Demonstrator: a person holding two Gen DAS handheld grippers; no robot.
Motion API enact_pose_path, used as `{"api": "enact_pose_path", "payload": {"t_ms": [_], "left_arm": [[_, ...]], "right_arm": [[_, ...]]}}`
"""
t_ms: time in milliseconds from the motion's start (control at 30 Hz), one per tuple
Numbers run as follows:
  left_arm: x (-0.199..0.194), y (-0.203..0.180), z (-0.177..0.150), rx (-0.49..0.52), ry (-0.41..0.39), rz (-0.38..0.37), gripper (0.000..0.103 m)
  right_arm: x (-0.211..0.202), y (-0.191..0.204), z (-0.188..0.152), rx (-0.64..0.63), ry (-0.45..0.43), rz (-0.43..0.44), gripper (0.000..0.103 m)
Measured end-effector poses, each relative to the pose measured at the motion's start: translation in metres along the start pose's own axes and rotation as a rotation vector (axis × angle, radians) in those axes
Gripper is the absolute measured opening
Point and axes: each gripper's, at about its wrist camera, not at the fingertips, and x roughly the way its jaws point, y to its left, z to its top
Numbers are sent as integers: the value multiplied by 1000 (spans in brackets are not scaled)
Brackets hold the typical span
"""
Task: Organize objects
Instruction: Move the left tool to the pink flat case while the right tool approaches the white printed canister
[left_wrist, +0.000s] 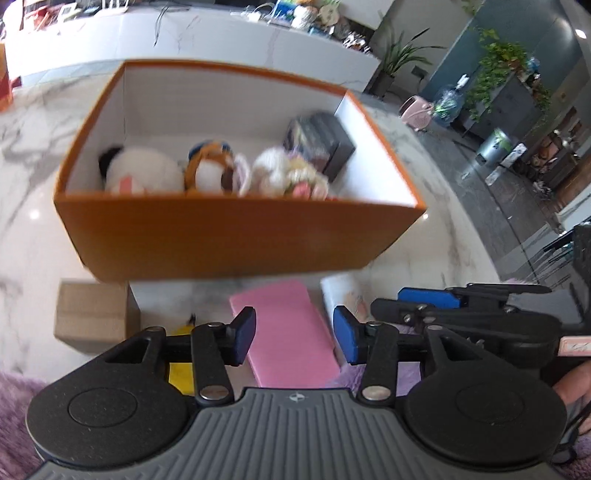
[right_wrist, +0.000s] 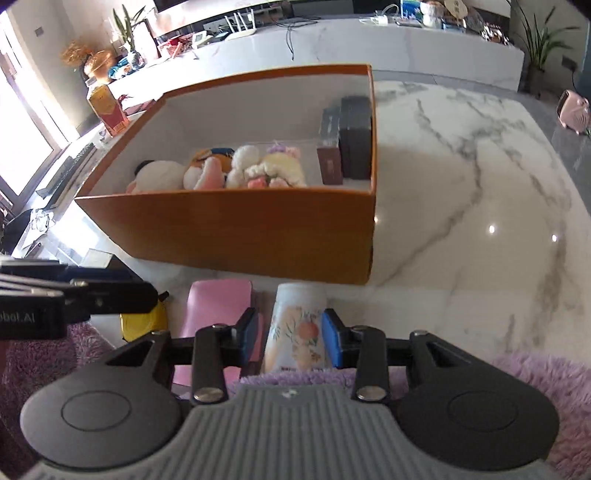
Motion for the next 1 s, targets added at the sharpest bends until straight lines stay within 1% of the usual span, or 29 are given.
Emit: {"api": "enact_pose_path", "payload": {"t_ms": [100, 133, 167, 233, 300, 367, 433, 633, 700, 833, 900, 933, 1000], "left_arm": [[17, -3, -12, -19, 38, 40, 58], [20, -3, -14, -25, 43, 44, 60], [23, -4, -16, -28, 45, 41, 66], [28, -5, -19, -40, 56, 48, 72], [33, -5, -21, -61, 71, 66, 72], [37, -3, -22, -77, 85, 81, 73], [41, -1, -23, -89, 100, 99, 74], [50, 12, -25, -185, 138, 94, 74], [51, 13, -26, -195, 131, 92, 74], [52, 12, -26, -190, 125, 89, 74], [52, 12, -26, -188, 121, 86, 73], [51, 12, -27, -189, 118, 82, 70], [51, 14, -27, -196, 115, 67, 67]], "right_arm": [[9, -9, -4, 55, 28, 36, 42], [12, -10, -4, 66, 34, 39, 44], [15, -10, -4, 66, 38, 39, 48], [21, -7, -5, 48, 51, 21, 50], [25, -2, -6, 24, 64, -13, 50], [27, -1, -7, 18, 70, -21, 50], [29, -2, -7, 19, 78, -17, 50], [31, -5, -7, 15, 93, -12, 49], [32, -4, -7, 13, 100, -8, 49], [35, -5, -7, 11, 116, -11, 43], [38, -3, -7, -1, 131, -22, 39], [39, -2, -7, -9, 140, -25, 37], [40, -2, -7, -8, 143, -20, 36]]}}
